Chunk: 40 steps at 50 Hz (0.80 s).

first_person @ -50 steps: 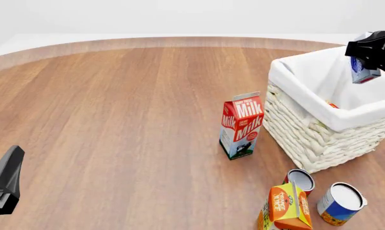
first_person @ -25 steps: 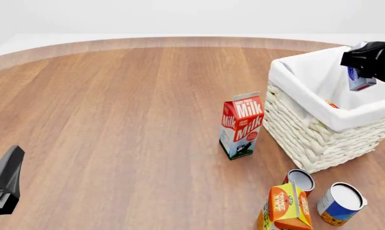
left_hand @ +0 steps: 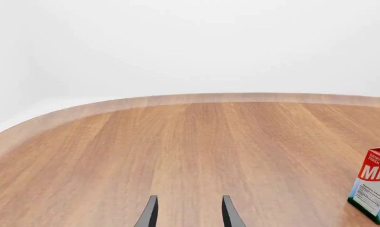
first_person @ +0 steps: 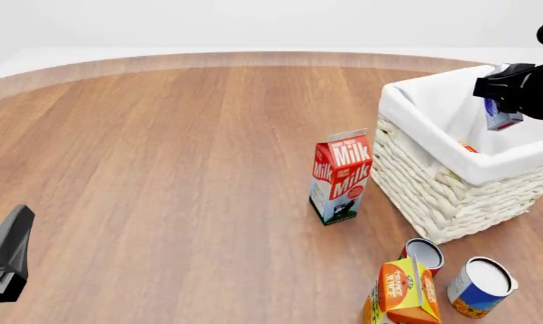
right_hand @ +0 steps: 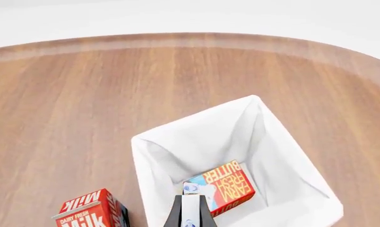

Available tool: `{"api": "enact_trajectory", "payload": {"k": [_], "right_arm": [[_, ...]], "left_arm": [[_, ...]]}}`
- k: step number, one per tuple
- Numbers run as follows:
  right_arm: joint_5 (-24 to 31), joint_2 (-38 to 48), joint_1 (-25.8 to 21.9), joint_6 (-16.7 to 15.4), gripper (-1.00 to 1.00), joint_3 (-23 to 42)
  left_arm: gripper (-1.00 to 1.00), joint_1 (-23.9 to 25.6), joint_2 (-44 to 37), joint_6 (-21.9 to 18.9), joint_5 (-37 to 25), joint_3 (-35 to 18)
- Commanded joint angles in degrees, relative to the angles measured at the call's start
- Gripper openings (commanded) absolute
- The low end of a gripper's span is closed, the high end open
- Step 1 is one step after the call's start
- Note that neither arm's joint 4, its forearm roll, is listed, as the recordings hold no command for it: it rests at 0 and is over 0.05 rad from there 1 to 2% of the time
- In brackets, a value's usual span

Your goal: Pick up the cream cheese box and the butter, and put them in the basket.

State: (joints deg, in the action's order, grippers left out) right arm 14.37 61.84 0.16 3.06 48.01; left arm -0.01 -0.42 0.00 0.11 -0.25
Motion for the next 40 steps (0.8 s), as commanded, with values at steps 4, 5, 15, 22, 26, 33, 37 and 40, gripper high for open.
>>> {"api": "enact_trajectory", "payload": {"k": [4,5,15,22,26,33,37,40], "right_arm": [[-2.36,3.05,-0.17,0.1,-1.0,0.24],[-2.37,3.05,-0.17,0.1,-1.0,0.24],[-3.44,4.51,0.51,-0.33,-1.0,-0.01],[-4.02,5.05,0.89,-0.4,-1.0,-0.39],[-3.77,5.45,0.79,-0.6,-1.0,-0.11],[-4.32,6.07,0.87,-0.72,-1.0,-0.46],[-5.36,6.66,0.93,-0.79,-1.0,-1.25],[-5.73,7.19,1.05,-0.88,-1.0,-1.4]], "left_arm": [[1.0,0.01,0.0,0.0,0.0,0.0],[1.0,0.01,0.0,0.0,0.0,0.0],[1.0,0.0,-0.01,0.01,0.0,0.0],[1.0,0.0,0.0,0.01,0.0,0.0],[1.0,0.01,-0.01,0.0,0.0,0.0],[1.0,0.01,-0.01,0.0,0.0,0.0],[1.0,0.01,0.0,0.01,0.0,0.0],[1.0,0.0,0.0,0.0,0.0,0.0]]}}
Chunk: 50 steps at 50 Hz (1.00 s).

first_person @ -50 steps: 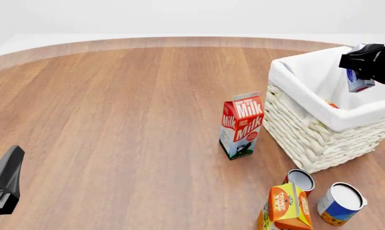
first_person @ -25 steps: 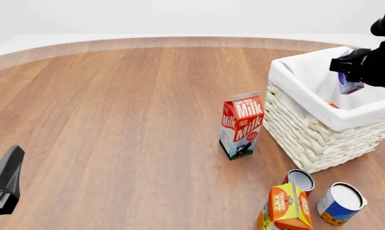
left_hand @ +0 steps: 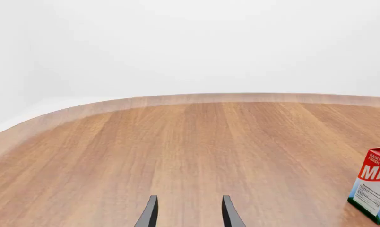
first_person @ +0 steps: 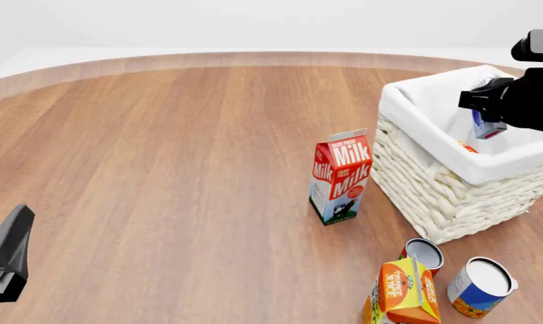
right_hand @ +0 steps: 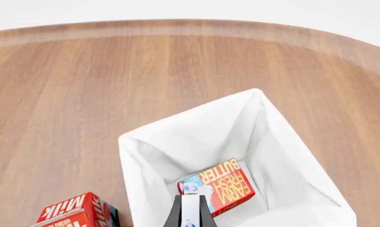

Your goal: Pick up the cream cheese box and the butter, and put them in the basket.

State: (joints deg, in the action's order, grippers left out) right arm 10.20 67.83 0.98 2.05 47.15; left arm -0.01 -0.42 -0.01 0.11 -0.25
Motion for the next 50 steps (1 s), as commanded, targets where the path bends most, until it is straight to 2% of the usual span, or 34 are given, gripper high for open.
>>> {"api": "enact_trajectory", "payload": {"k": [1,10,11,37,48,50], "right_arm": [[-1.57,1.19,0.23,0.12,-1.0,-0.55],[-1.0,1.37,0.76,-0.1,-1.0,0.2],[-1.08,1.46,0.59,0.15,1.0,0.09],[5.16,-6.75,-2.44,-0.01,1.0,2.07],[12.13,-15.65,-5.65,-0.1,1.0,4.96],[14.74,-17.36,-6.39,-0.08,1.0,7.14]], "left_arm": [[1.0,0.0,0.0,0.0,0.0,0.0],[1.0,0.01,0.0,0.0,0.0,0.0],[1.0,0.0,0.0,0.01,0.0,0.0],[1.0,0.01,0.0,0.0,0.0,0.0],[1.0,-0.01,0.01,-0.02,0.0,0.0],[1.0,0.0,0.0,0.0,0.0,0.0]]}}
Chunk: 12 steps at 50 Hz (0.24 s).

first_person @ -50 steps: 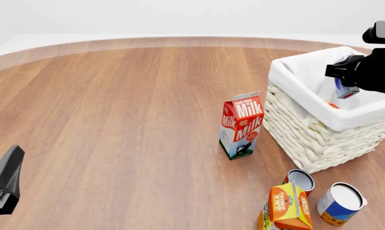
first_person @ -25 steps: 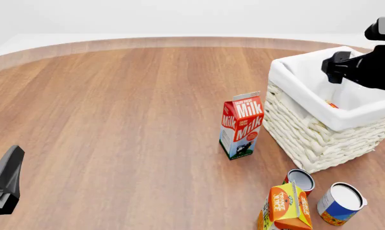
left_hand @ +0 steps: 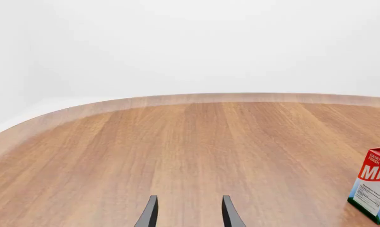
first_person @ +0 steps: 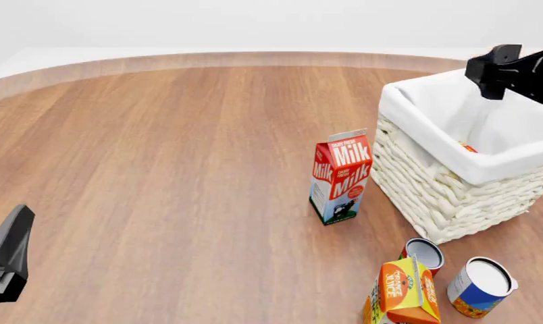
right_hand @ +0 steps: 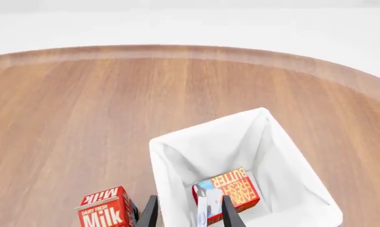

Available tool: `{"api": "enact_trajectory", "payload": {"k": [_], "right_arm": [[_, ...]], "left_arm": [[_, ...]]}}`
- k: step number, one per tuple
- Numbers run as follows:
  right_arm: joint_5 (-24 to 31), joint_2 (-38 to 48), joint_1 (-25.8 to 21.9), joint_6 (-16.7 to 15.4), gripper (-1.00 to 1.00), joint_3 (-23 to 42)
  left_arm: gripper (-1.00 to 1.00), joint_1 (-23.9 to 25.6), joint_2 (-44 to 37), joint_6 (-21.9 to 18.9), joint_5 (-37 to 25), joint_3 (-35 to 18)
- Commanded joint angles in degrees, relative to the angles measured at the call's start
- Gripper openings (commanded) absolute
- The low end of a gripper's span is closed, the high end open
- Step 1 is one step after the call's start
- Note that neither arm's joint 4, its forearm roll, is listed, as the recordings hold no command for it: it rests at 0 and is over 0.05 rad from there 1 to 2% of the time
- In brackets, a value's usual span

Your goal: Pick up the cream cheese box and the butter, and put them in the basket.

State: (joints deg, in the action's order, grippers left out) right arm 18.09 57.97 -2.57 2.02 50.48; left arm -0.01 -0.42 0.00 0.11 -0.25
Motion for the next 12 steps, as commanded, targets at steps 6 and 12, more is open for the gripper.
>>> {"api": "enact_trajectory", "payload": {"k": [6,12], "right_arm": [[12.51,-14.18,-6.38,-0.75,1.0,7.52],[19.31,-21.2,-11.6,-3.24,1.0,16.79]], "left_arm": [[1.0,0.0,0.0,0.0,0.0,0.0],[1.0,0.01,0.0,-0.01,0.0,0.0]]}}
